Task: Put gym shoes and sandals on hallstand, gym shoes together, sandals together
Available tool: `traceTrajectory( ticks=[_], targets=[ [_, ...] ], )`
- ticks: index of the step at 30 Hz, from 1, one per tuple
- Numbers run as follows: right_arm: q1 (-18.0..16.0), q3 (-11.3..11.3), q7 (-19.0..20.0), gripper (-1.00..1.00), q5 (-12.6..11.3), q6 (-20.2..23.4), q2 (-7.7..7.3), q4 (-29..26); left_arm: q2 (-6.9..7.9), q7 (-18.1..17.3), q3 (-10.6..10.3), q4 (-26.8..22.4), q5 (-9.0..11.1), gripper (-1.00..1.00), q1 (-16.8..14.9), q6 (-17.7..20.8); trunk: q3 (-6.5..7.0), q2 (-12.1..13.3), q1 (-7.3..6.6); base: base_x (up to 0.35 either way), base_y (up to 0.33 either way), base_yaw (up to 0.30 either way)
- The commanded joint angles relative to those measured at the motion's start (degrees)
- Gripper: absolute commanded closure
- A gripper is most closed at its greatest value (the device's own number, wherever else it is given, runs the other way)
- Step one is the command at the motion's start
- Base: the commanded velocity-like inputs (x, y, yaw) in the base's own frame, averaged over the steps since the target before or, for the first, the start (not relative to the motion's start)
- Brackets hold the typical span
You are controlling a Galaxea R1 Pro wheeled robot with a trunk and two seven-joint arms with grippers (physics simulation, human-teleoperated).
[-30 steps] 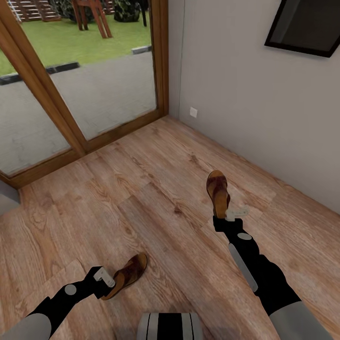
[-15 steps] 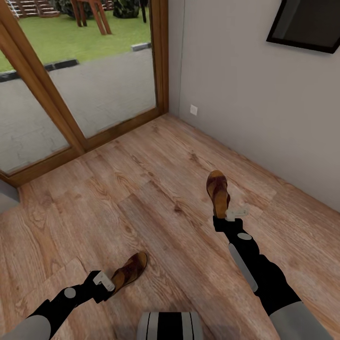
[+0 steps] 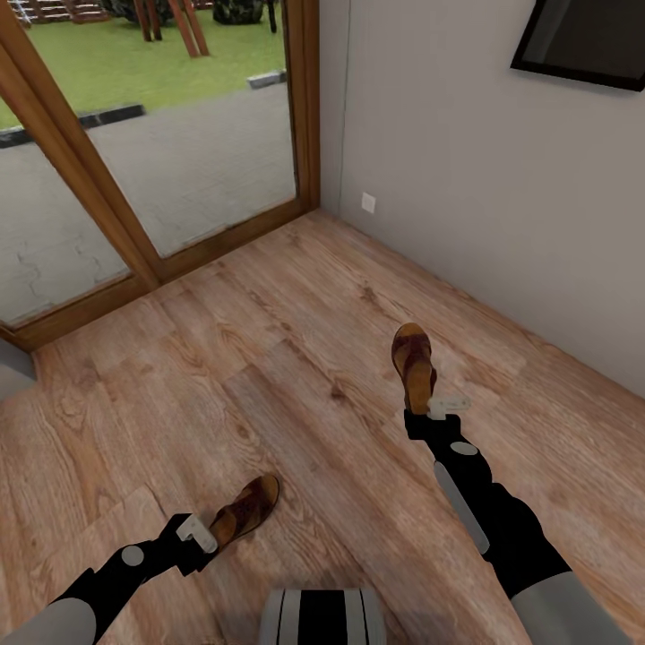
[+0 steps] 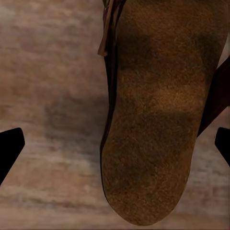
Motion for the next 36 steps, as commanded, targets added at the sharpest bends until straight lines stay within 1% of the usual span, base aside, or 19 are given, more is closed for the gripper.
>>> traceTrajectory(
  ticks=[1,5,14,21,31,34,36],
  targets=[
    [0.0,0.2,-0.6,1.00,-0.5,0.1,-0.07,-0.1,-0.01,-0.1,0.2,0.0,-0.5,-1.00,0.0,-0.3,-0.26,0.0,0.01,0.000,0.000,0.000],
    [0.0,0.2,-0.6,1.00,-0.5,0.1,-0.06,-0.1,-0.03,-0.1,0.2,0.0,-0.5,-1.00,0.0,-0.3,-1.15,-0.1,0.11,0.000,0.000,0.000],
    [0.0,0.2,-0.6,1.00,-0.5,0.2,-0.08,-0.1,0.04,-0.1,0.3,0.0,-0.5,-1.00,0.0,-0.3,-1.15,-0.1,0.11,0.000,0.000,0.000],
    [0.0,0.2,-0.6,1.00,-0.5,0.1,-0.07,-0.1,0.05,-0.1,0.3,-0.1,-0.5,-1.00,0.0,-0.2,-2.88,-0.2,0.30,0.000,0.000,0.000],
    [0.0,0.2,-0.6,1.00,-0.5,0.1,-0.11,-0.2,0.05,-0.1,0.3,-0.1,-0.5,-1.00,0.0,-0.2,-3.08,-0.2,0.30,0.000,0.000,0.000],
    [0.0,0.2,-0.6,1.00,-0.5,0.1,-0.12,-1.4,0.05,-0.1,0.3,-0.1,-0.5,-1.00,0.0,-0.2,-3.08,-0.2,0.30,0.000,0.000,0.000],
    [0.0,0.1,-0.6,1.00,-0.5,0.1,-0.14,-6.0,0.05,-0.1,0.3,-0.1,-0.5,-1.00,0.0,-0.2,-3.08,-0.2,0.30,0.000,0.000,0.000]
  ],
)
